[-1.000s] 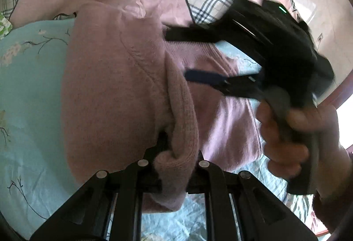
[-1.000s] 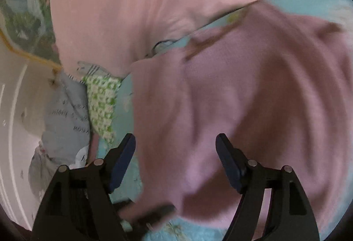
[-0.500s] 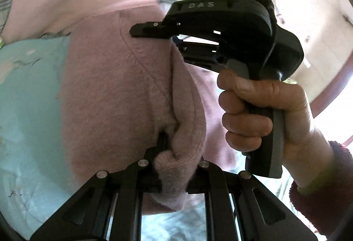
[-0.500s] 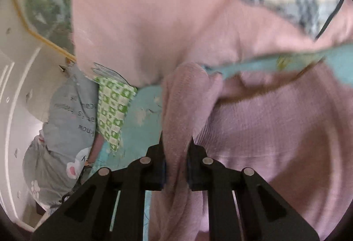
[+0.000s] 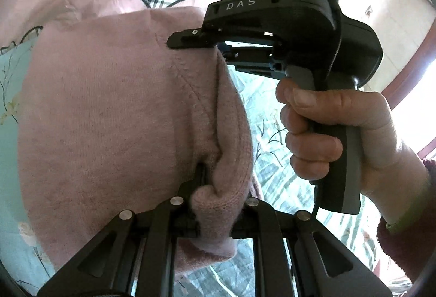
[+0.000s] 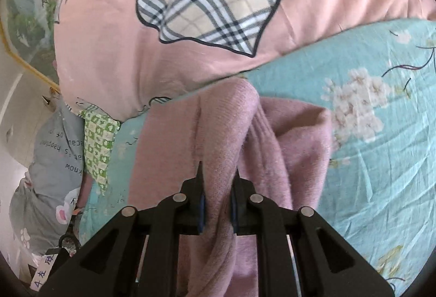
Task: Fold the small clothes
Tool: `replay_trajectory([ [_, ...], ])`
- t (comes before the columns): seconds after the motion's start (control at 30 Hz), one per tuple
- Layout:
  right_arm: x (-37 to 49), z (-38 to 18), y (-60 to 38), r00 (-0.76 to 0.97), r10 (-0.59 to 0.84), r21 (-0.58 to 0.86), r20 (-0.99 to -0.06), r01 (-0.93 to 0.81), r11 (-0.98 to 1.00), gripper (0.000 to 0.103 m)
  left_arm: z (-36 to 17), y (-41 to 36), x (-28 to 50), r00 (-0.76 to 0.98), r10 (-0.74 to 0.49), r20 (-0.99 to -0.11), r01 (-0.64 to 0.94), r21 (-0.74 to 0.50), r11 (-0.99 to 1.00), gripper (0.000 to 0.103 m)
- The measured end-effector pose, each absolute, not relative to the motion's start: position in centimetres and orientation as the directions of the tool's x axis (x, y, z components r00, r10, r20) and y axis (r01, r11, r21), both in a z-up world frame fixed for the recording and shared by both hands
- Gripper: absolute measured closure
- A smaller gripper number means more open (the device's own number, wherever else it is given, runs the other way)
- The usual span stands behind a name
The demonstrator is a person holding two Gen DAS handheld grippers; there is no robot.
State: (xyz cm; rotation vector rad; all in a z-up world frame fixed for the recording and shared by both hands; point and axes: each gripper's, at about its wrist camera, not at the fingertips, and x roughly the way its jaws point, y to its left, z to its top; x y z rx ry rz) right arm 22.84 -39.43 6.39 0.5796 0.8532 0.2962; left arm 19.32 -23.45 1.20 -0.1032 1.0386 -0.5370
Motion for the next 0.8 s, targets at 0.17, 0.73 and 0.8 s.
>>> replay_trajectory([
  [0.17,23.1,5.4,-40.2,0.624,0.44,0.576,-0.646,0.02,0.817,0.081,0.2,-24.8,20.8,0.347,-0.45,-0.823,0.343,-0.335,0.877,0.08],
  [0.73,12.5,7.7,-40.0,0.681,0.442,0.628,-0.585,0.035,0.777,0.067,6.3,-14.4,18.8,0.441,-0.429,-0.788,0.19,-0.385,0.903,0.036],
  [0.8,12.7,6.9,-39.1,0.664,0.455,0.634,-0.593,0.037,0.772,0.067,6.1,-12.8,20.3,0.457,-0.387,-0.801,0.129,-0.371,0.92,0.036],
])
